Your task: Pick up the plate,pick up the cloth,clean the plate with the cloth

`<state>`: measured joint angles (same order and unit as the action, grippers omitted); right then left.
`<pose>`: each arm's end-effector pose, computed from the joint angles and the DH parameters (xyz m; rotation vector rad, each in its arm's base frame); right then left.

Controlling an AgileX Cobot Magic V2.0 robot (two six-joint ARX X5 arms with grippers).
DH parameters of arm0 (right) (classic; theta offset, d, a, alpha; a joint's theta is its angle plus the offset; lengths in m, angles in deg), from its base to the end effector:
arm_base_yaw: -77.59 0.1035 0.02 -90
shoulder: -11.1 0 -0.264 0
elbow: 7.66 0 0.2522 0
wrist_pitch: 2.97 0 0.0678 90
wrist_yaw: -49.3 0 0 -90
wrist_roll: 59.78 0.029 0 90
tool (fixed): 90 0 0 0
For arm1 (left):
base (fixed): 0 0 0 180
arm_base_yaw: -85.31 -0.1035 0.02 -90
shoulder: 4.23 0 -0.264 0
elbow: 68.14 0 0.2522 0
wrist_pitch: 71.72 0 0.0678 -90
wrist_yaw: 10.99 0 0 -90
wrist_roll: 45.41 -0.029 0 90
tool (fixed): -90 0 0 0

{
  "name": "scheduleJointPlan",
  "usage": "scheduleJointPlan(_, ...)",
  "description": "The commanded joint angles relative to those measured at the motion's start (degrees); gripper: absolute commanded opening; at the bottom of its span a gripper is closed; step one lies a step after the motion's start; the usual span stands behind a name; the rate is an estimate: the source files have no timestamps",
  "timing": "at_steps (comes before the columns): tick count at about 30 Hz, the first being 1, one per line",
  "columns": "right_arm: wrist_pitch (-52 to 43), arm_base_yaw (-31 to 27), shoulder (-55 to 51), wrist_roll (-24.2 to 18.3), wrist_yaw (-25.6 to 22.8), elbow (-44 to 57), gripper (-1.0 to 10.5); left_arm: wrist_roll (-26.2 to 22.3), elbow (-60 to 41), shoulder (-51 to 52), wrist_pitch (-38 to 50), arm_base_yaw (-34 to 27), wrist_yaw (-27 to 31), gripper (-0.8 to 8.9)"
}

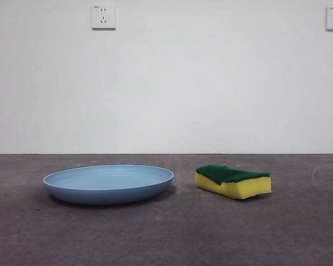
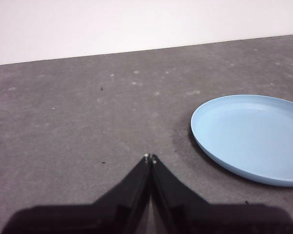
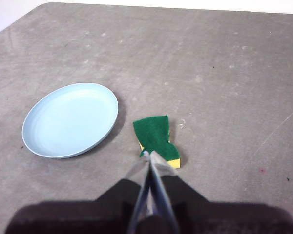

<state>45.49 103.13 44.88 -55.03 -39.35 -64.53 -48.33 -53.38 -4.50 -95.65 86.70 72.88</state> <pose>0.1080 0.0524 0.3077 -0.0135 0.4555 0.4429 0.0954 -0.0054 0.1520 0.0440 0.1614 -0.1351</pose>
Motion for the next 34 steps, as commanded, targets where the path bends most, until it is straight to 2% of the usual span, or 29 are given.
scheduleJointPlan(1,-0.28,0.07,-0.04,0.52,-0.2,0.35,0.0,1.77,-0.79,0.15,0.11,-0.22,-0.04,-0.03)
scheduleJointPlan(23,0.11,0.17,-0.22,0.04,-0.2,0.33,0.0,1.77,-0.79,0.15,0.11,-0.24,0.0,-0.03)
scheduleJointPlan(30,0.13,-1.42,-4.42,-9.99,-0.17,0.94,0.0,1.77,-0.79,0.15,0.11,-0.24,0.0,-0.03)
scheduleJointPlan(34,-2.71,-6.99,-7.89,-10.51,0.33,3.28,0.0,1.77,-0.79,0.15,0.11,-0.24,0.0,-0.03)
